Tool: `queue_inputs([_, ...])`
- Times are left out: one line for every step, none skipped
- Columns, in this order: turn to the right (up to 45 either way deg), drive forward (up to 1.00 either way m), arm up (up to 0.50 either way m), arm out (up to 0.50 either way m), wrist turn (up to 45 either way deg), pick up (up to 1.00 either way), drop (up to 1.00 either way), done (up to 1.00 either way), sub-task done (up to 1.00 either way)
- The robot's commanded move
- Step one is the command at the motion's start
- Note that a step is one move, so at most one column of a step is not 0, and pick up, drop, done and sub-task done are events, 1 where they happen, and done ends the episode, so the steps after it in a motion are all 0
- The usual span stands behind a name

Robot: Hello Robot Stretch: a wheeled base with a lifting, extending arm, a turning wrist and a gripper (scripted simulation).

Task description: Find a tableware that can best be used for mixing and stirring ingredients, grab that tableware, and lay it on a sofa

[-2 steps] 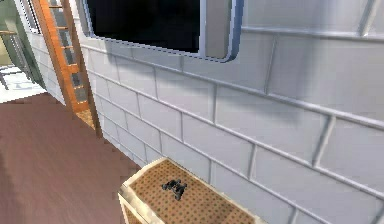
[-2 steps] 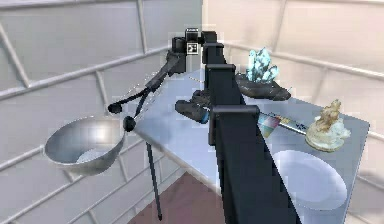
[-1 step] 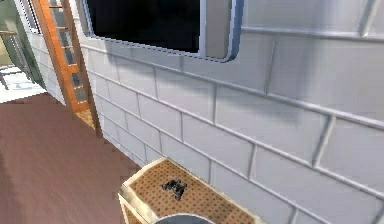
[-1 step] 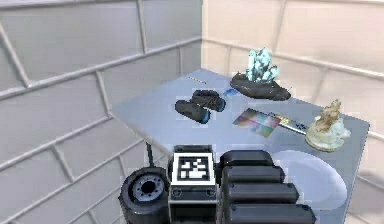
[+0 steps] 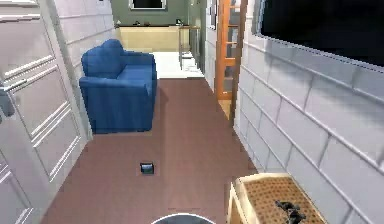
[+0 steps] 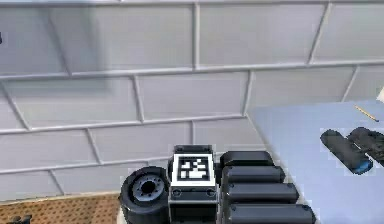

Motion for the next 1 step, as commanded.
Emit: queue_inputs([0.0, 1.0, 0.0, 0.0, 0.0, 0.0, 0.0, 0.0, 0.0])
